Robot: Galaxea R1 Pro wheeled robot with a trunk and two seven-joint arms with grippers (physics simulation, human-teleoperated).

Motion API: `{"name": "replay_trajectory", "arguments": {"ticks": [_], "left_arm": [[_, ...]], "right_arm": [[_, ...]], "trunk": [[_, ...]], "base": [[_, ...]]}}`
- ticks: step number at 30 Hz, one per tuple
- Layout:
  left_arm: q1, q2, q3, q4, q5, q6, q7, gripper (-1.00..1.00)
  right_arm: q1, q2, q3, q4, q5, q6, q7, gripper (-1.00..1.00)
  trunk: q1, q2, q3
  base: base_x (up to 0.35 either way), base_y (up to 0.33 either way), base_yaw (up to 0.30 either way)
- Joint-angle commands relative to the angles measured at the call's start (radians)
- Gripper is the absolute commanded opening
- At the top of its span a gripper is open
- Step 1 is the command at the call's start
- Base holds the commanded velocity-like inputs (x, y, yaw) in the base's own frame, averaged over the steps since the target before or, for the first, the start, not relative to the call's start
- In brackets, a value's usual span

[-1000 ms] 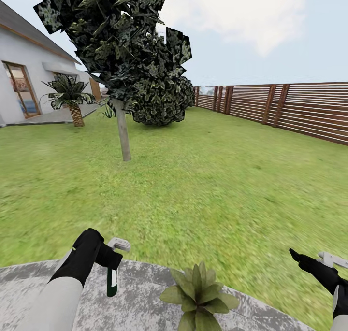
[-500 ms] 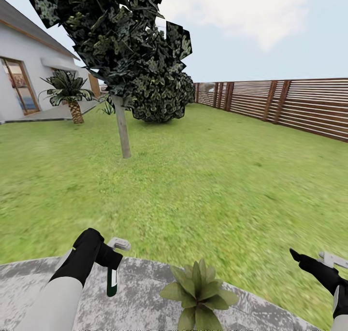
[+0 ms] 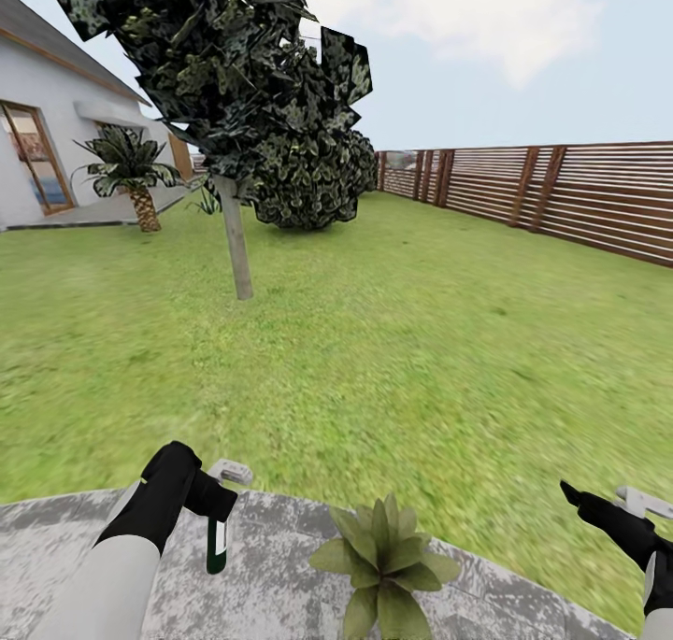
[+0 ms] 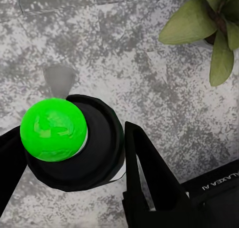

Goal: Pick up the pesticide atomizer in the garden and spray insectifuge to fully cover both potted plants in the garden.

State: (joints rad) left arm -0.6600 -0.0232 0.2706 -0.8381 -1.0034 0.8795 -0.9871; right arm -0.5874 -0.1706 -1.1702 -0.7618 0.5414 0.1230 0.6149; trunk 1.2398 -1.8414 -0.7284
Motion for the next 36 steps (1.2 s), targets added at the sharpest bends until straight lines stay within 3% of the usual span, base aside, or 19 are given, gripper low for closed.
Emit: {"name": "replay_trajectory", "arguments": {"ticks": [1,24,27,32,36], "left_arm": [[-0.001,-0.001,0.005,-0.001,-0.009,0.004,-0.010,-1.00],[0.000,-0.001,0.005,0.020,-0.009,0.003,-0.009,-1.00],[0.000,-0.001,-0.014,0.054,-0.010,0.003,-0.009,-1.00],[0.000,-0.001,-0.093,0.080,-0.009,0.003,-0.008,-1.00],[0.000,-0.001,-0.112,0.107,-0.008,0.003,-0.008,-1.00]], "right_arm": [[-0.002,0.000,-0.005,-0.001,0.005,0.004,0.008,1.00],[-0.002,0.000,-0.005,-0.002,0.005,0.004,0.007,1.00],[-0.002,0.000,-0.005,-0.002,0.005,0.004,0.008,1.00],[-0.002,0.001,-0.005,-0.001,0.005,0.005,0.009,1.00],[-0.002,0.002,-0.004,-0.001,0.005,0.004,0.008,1.00]], "trunk": [[0.000,-0.001,-0.003],[0.000,-0.001,-0.015],[0.000,-0.001,-0.019],[0.000,-0.001,-0.027],[0.000,-0.001,-0.033]], "base": [[0.000,0.000,0.000],[0.000,0.000,0.000],[0.000,0.000,0.000],[0.000,0.000,0.000],[0.000,0.000,0.000]]}}
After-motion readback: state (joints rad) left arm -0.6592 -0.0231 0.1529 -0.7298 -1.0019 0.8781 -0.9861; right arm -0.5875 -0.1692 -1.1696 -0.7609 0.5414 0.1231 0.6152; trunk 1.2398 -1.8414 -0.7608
